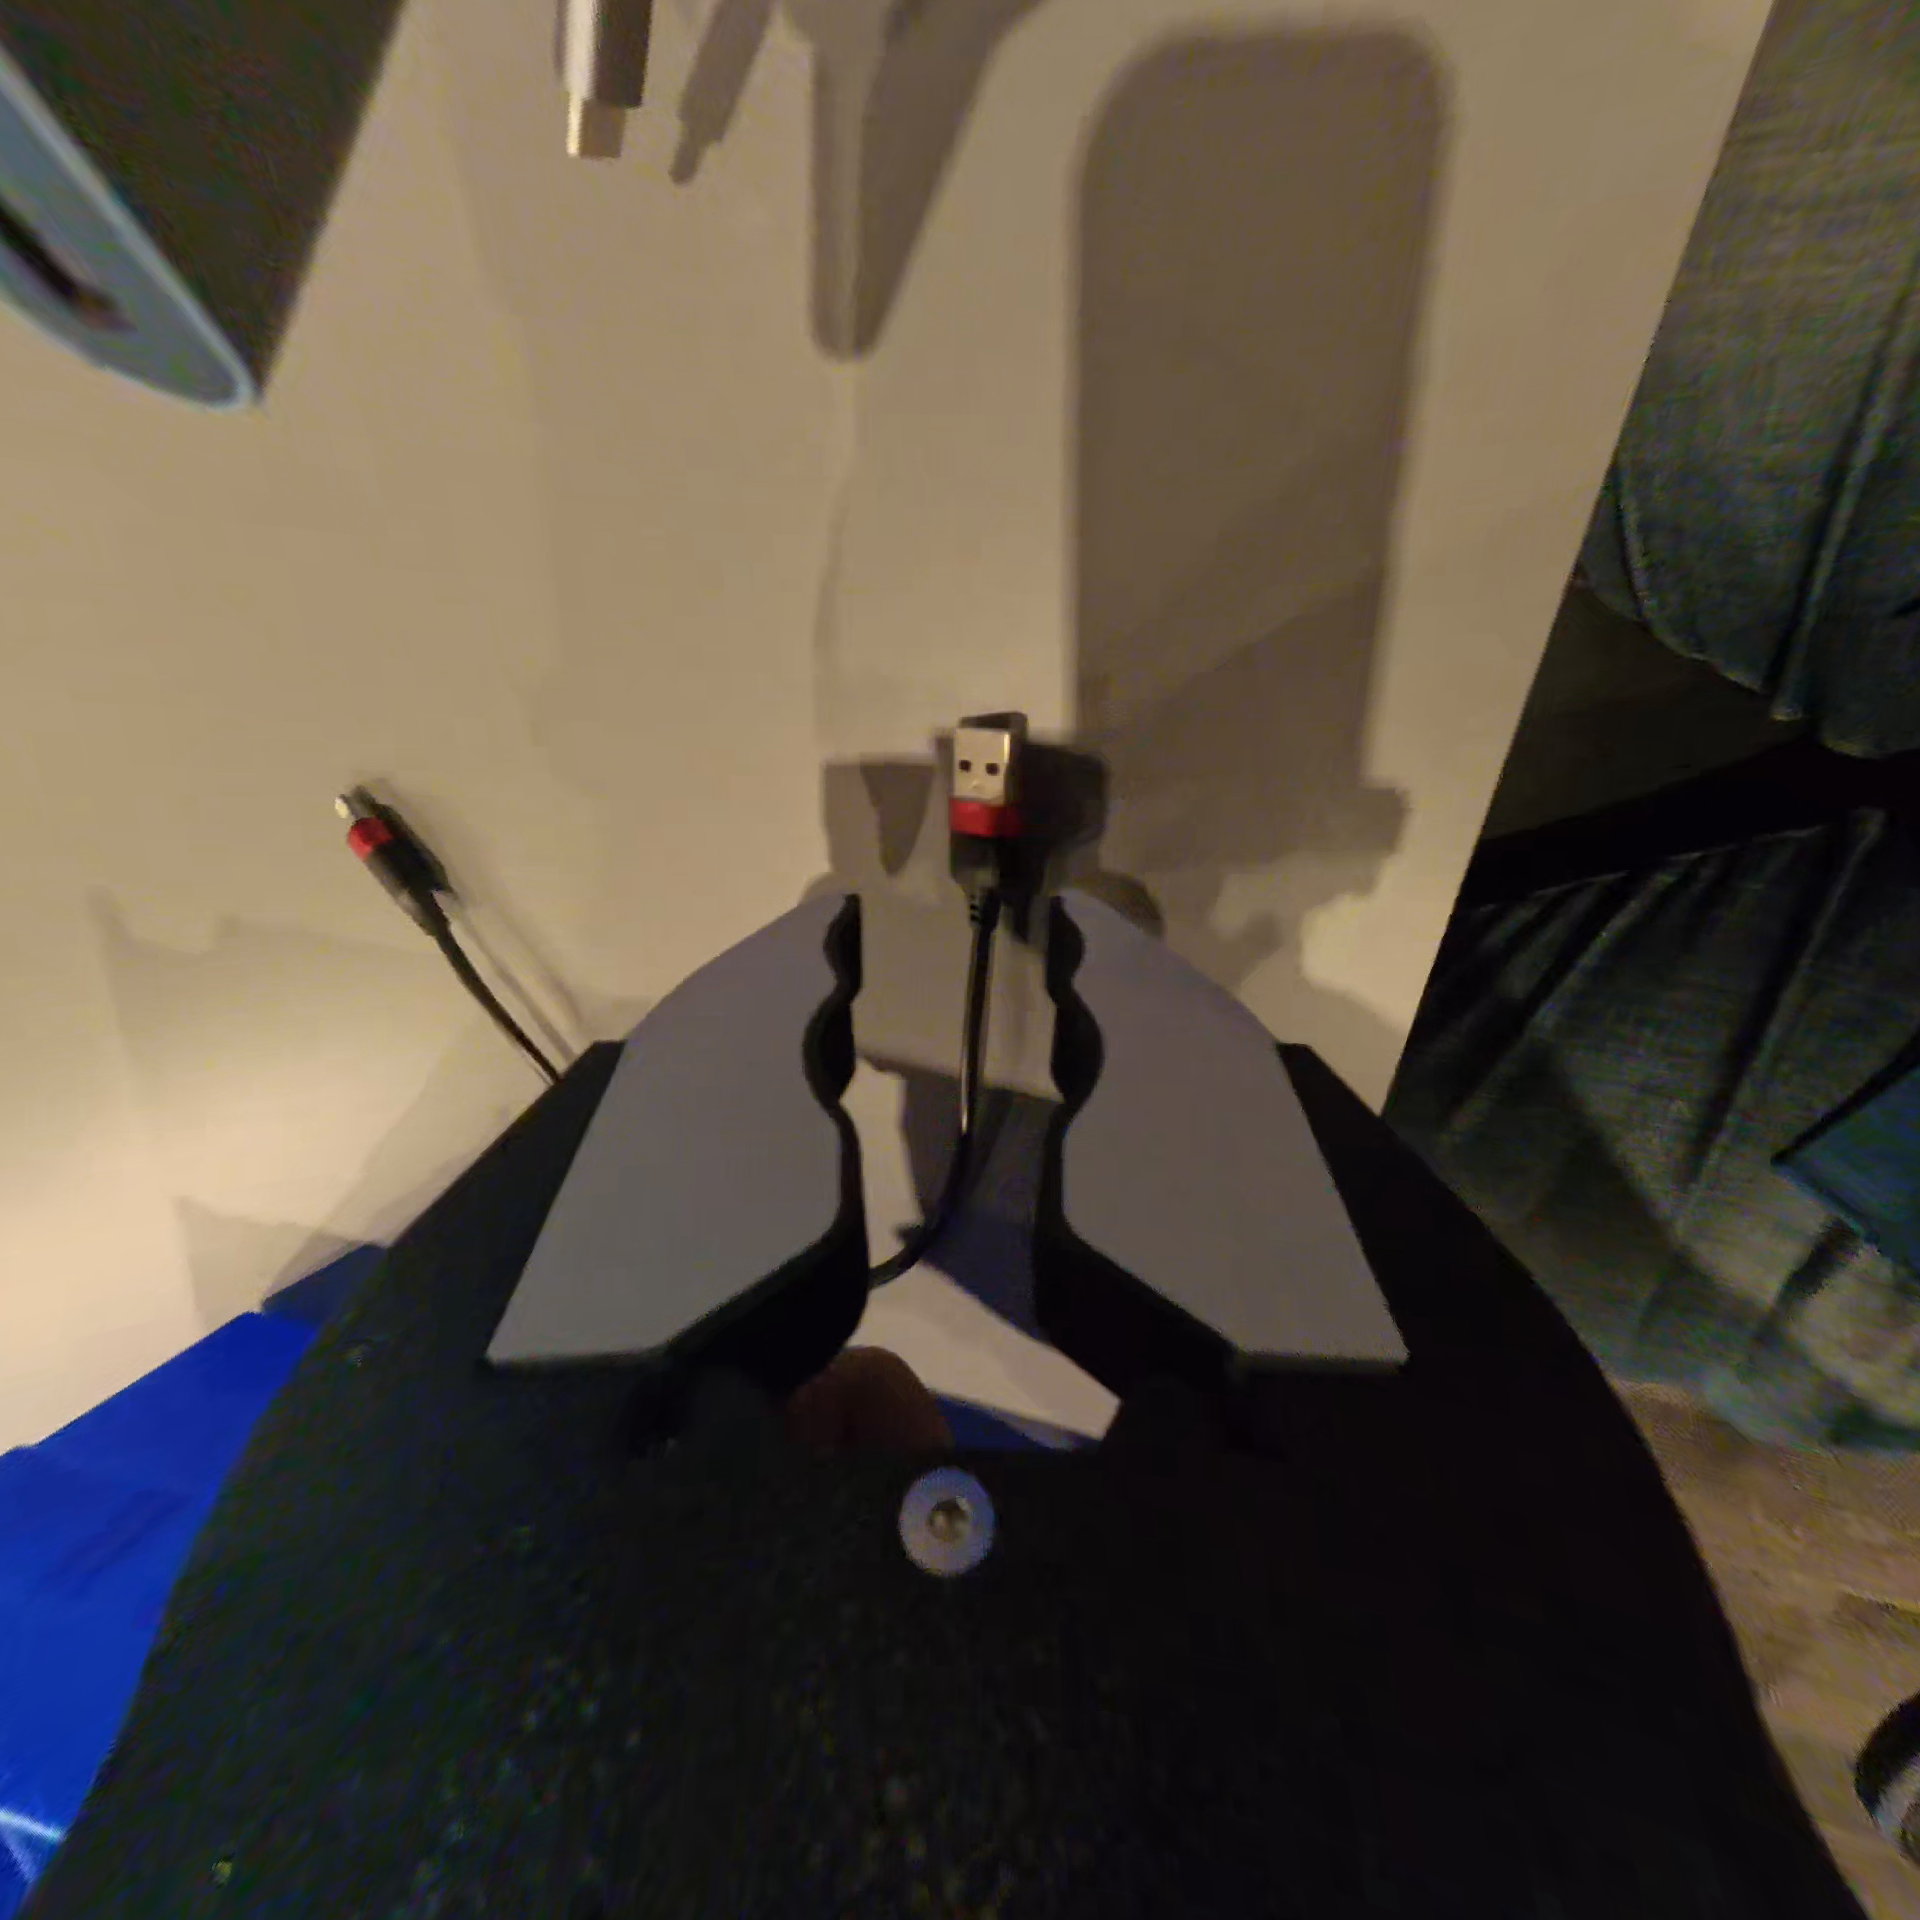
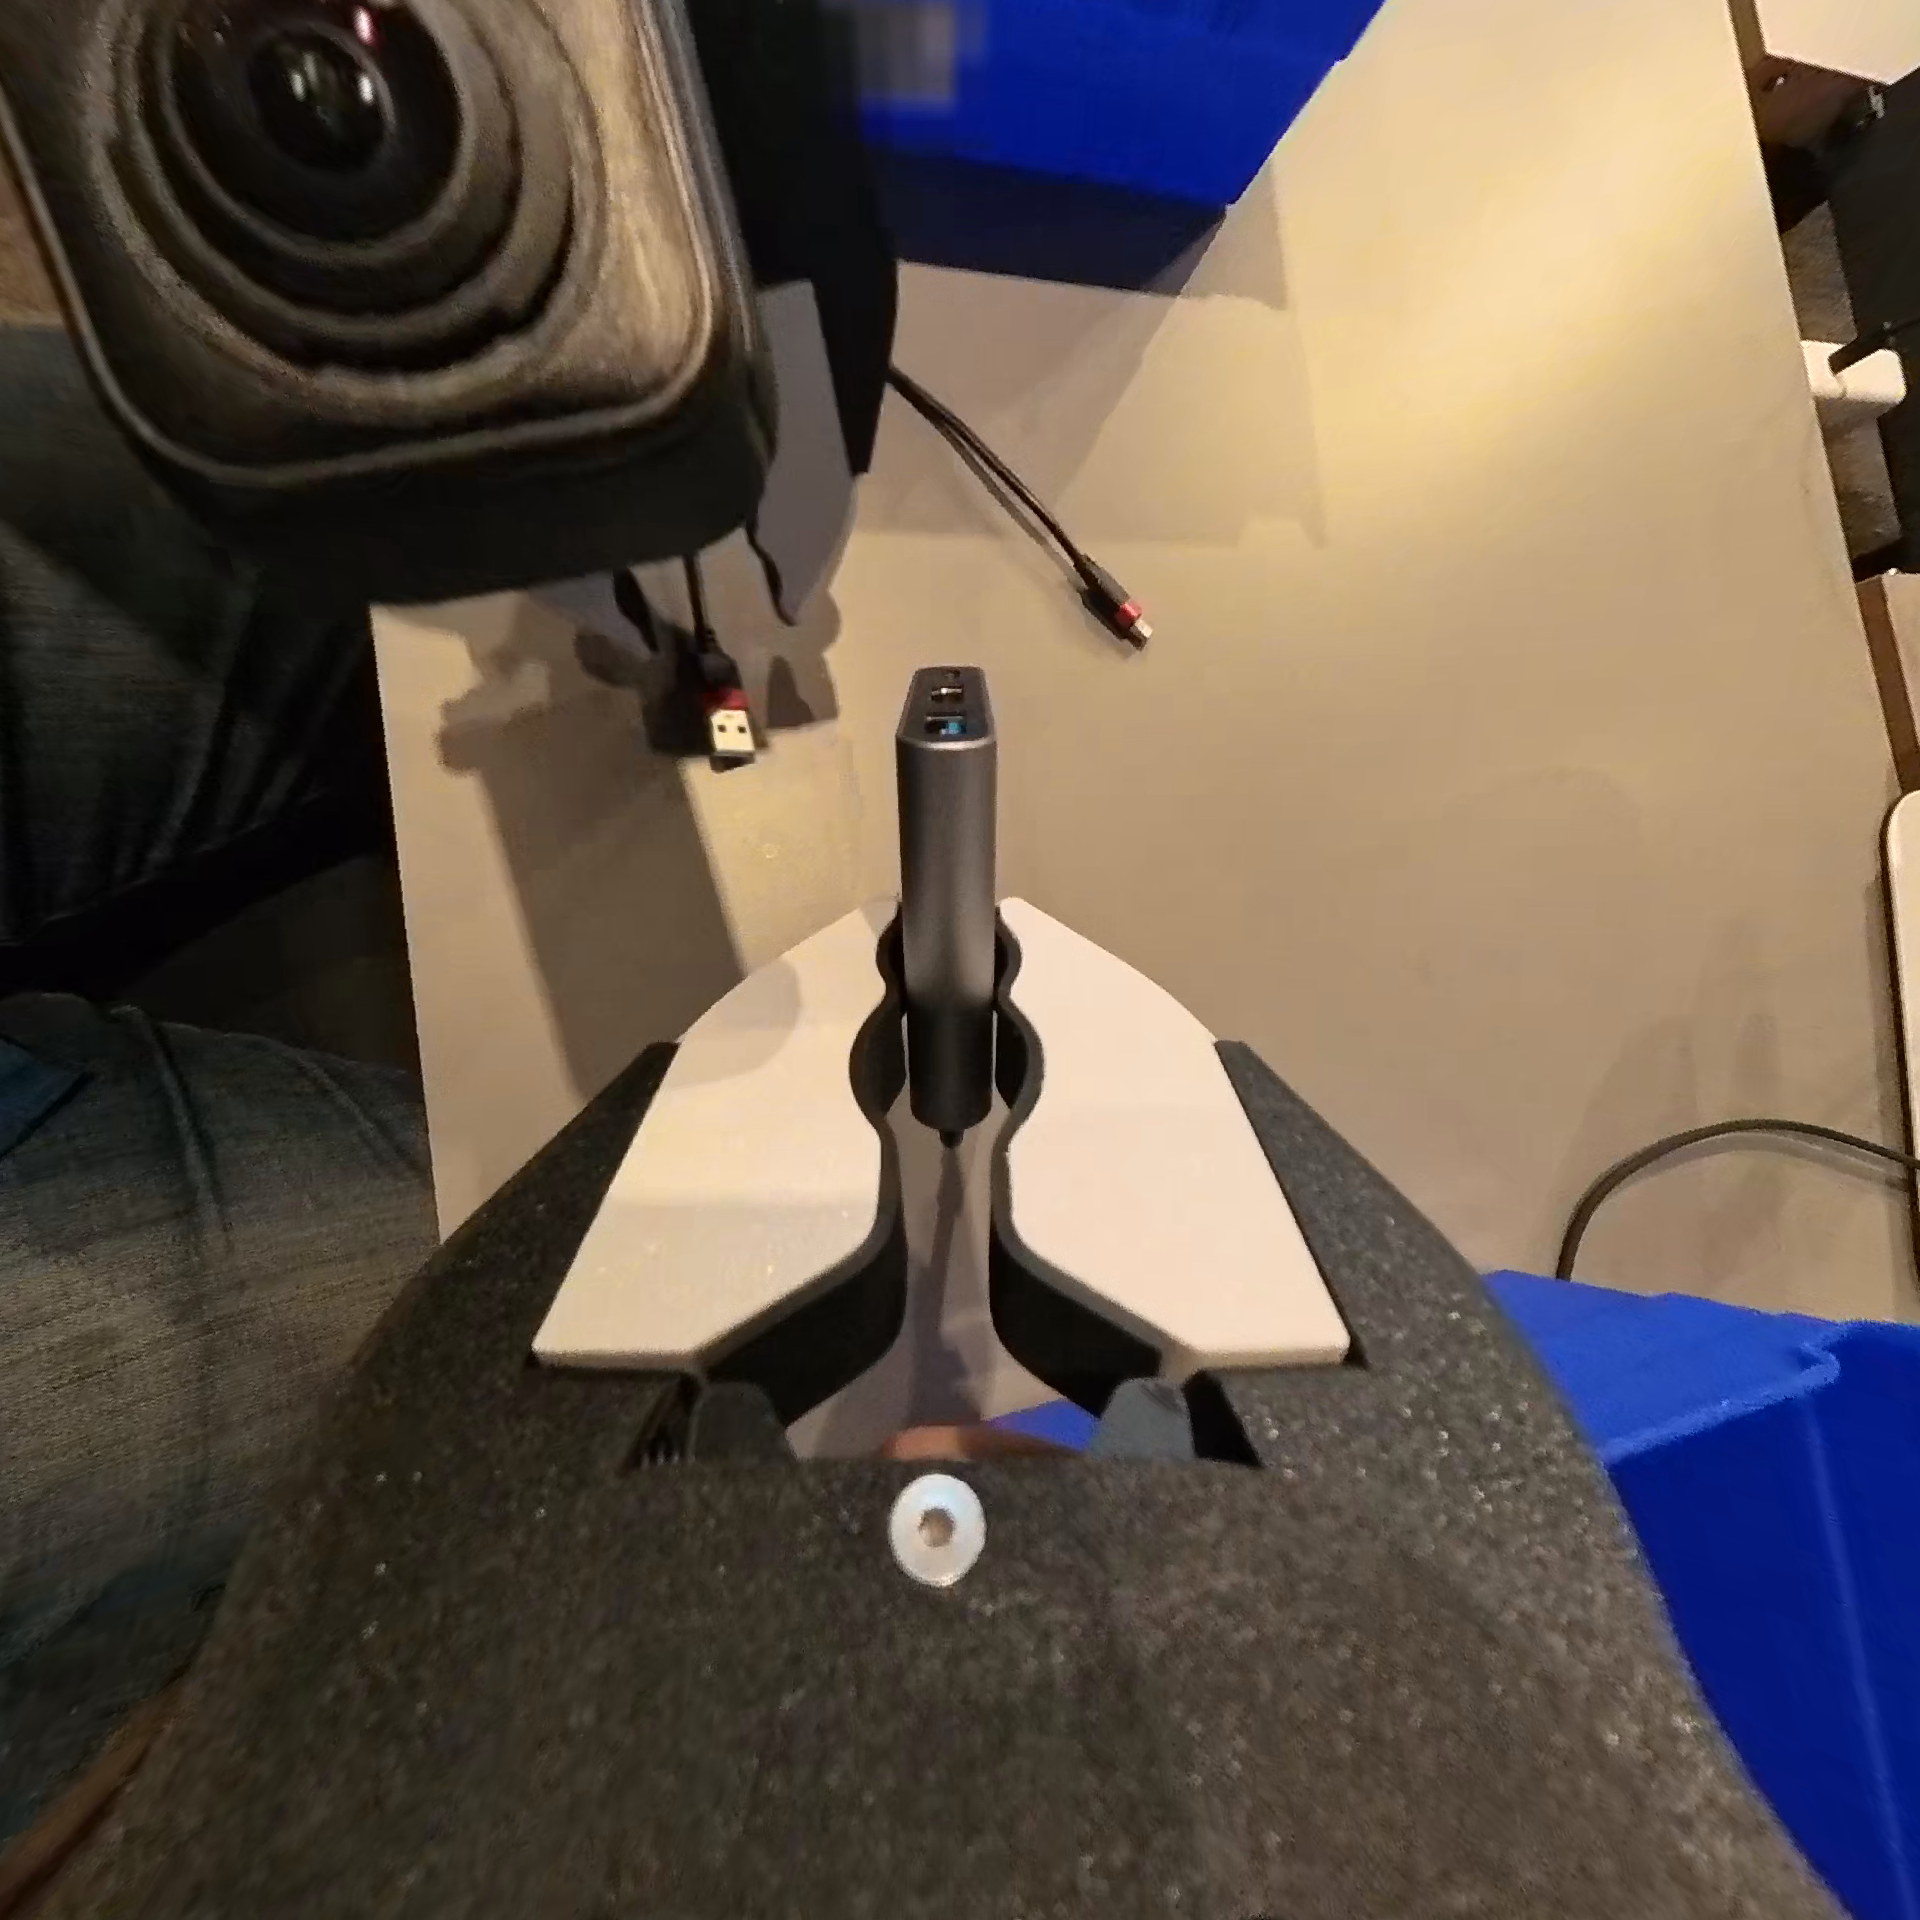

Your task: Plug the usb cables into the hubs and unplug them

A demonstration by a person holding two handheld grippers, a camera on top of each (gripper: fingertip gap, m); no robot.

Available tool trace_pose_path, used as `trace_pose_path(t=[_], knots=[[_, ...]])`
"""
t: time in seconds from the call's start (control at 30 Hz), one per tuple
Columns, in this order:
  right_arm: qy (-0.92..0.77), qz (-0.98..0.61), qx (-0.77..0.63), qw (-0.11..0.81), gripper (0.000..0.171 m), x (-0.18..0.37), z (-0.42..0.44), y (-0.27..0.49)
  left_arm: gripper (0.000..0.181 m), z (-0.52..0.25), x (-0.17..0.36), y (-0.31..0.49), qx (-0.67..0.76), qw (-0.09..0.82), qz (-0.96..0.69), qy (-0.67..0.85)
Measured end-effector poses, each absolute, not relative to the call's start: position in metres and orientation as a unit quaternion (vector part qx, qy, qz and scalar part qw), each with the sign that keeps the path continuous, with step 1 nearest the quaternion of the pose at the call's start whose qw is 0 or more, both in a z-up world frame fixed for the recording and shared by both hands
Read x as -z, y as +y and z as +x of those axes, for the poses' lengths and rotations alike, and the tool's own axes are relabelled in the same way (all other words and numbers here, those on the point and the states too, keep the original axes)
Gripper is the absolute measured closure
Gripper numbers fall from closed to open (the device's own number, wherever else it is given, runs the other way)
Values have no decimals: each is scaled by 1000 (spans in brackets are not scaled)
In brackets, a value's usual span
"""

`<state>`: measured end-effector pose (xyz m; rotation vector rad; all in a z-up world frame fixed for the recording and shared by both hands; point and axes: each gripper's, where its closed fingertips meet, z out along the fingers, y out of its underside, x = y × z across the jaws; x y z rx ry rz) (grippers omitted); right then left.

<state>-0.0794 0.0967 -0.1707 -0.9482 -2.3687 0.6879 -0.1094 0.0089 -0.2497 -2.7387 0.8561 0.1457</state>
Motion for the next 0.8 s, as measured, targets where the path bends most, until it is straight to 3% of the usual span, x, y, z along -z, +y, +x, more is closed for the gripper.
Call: trace_pose_path(t=[0.1, 0.33, 0.63, 0.8], knots=[[-865, -347, -264, 247, 160, 167, -79, 97, 134, -111, 232, 18, -46, 187, -938, 289], [-861, -341, -293, 240, 160, 161, -79, 90, 136, -94, 146, 49, -9, 410, -865, 288], [-862, -329, -304, 235, 160, 157, -76, 80, 167, -91, 150, 68, -90, 430, -837, 326], [-857, -327, -320, 238, 159, 154, -77, 80, 168, -92, 147, 68, -86, 436, -833, 328]])
